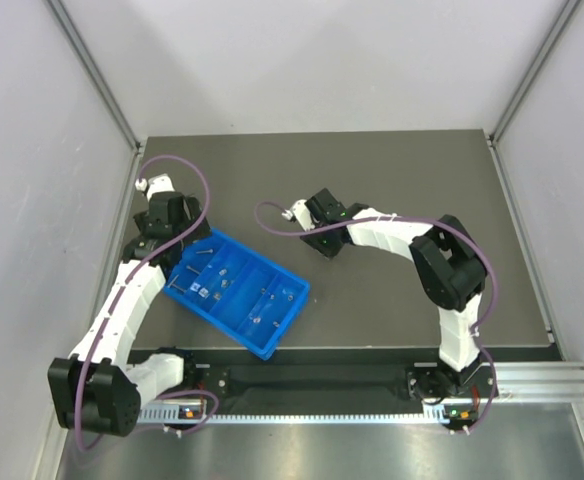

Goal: Sort the screws and nuts into containers

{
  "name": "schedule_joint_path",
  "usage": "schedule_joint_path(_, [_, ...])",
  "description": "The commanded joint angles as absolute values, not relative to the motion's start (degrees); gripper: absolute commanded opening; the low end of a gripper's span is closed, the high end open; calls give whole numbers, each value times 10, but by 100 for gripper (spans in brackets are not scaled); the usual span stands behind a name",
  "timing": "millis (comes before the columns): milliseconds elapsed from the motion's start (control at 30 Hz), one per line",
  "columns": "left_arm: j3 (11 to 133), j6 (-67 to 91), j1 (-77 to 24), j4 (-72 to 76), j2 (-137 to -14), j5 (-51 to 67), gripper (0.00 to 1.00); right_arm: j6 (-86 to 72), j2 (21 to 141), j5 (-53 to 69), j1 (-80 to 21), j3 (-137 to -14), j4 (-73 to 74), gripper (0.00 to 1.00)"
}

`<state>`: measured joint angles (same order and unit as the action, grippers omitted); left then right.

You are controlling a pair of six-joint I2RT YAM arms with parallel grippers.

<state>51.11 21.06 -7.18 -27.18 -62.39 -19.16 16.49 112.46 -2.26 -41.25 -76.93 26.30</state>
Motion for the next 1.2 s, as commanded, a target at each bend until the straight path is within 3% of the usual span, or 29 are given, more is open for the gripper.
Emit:
schedule_joint_path(0, [526, 207, -73, -272, -610, -201, 99, 169, 1137, -18, -418, -767, 248, 33])
schedule_joint_path(67, [525, 206, -73, -272, -607, -205, 99, 167, 1140, -18, -420, -765, 246, 31])
schedule_joint_path(200, [522, 203, -73, -273, -602, -209, 99, 165, 1145, -16, -421, -761, 250, 9])
schedule_joint_path(300, [520, 207, -73, -274, -601, -208, 99, 163, 1139, -16, -423, -759, 258, 0])
schedule_joint_path(533, [521, 245, -71, -286, -606, -242, 99, 125, 1079, -3, -431, -873, 349, 0])
schedule_joint_path(833, [579, 395, -63, -388, -653, -294, 99, 87, 1042, -20, -571, -993, 406, 0])
schedule_joint_path(1000, [563, 437, -55, -408, -646, -301, 99, 71, 1039, -10, -637, -1001, 444, 1])
schedule_joint_path(1167, [544, 442, -52, -390, -613, -287, 99, 59, 1006, -12, -675, -934, 443, 0])
